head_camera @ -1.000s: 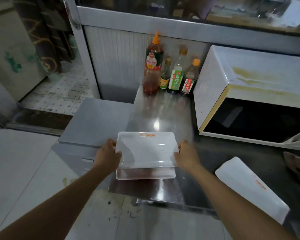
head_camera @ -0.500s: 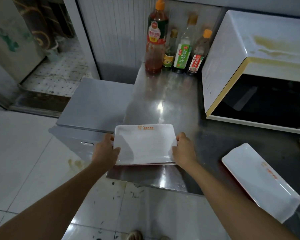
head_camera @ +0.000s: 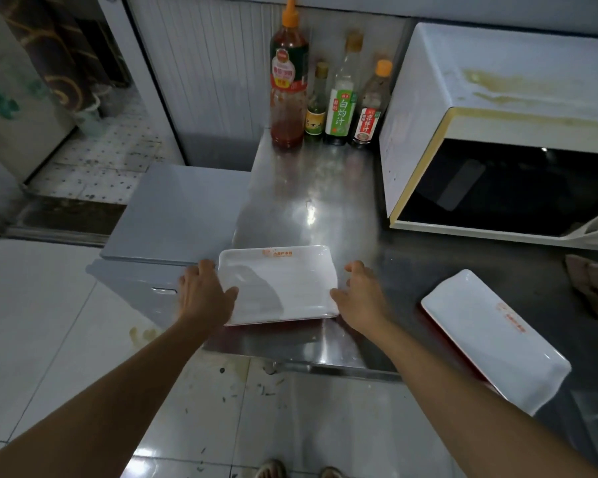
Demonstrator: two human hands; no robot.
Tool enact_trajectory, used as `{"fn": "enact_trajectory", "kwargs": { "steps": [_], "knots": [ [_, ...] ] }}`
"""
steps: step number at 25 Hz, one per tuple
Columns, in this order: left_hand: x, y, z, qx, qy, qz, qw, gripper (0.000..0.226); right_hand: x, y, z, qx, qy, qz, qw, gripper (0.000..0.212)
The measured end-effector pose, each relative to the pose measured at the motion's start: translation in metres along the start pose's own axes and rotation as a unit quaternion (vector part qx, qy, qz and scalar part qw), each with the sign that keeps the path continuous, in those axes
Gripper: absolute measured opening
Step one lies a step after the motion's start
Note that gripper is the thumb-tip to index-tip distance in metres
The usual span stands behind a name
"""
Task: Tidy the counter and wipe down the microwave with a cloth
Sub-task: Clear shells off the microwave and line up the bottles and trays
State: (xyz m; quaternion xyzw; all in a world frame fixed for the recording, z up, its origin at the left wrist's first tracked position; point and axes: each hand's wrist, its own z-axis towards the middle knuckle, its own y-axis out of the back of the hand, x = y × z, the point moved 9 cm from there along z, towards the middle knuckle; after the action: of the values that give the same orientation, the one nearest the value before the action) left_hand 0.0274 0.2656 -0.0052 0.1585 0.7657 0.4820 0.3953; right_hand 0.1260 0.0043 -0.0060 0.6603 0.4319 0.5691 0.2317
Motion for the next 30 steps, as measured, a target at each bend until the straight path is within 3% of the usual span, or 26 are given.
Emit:
{"fn": "enact_trajectory", "kwargs": {
  "steps": [5, 11, 16, 22, 30],
  "knots": [
    [-0.091, -0.009, -0.026, 0.017, -0.125, -0.039, 0.991, 0.054, -0.033, 0.058, -0.027, -0.037, 0.001, -0.005, 0.999, 0.051],
    [-0.204, -0.077, -0.075, 0.126, -0.219, -0.078, 0.965, 0.048, -0.12, 0.132, -0.075, -0.119, -0.085, 0.018, 0.989, 0.054],
    [-0.267, -0.141, -0.099, 0.176, -0.244, -0.043, 0.953, 0.049, -0.201, 0.169, -0.112, -0.177, -0.174, 0.022, 0.968, 0.053],
    [-0.293, -0.196, -0.099, 0.168, -0.228, 0.008, 0.959, 0.049, -0.271, 0.162, -0.132, -0.199, -0.256, 0.088, 0.942, 0.055],
    [-0.289, -0.211, -0.094, 0.121, -0.199, -0.003, 0.973, 0.021, -0.287, 0.144, -0.12, -0.188, -0.231, 0.149, 0.943, 0.048]
  ]
}}
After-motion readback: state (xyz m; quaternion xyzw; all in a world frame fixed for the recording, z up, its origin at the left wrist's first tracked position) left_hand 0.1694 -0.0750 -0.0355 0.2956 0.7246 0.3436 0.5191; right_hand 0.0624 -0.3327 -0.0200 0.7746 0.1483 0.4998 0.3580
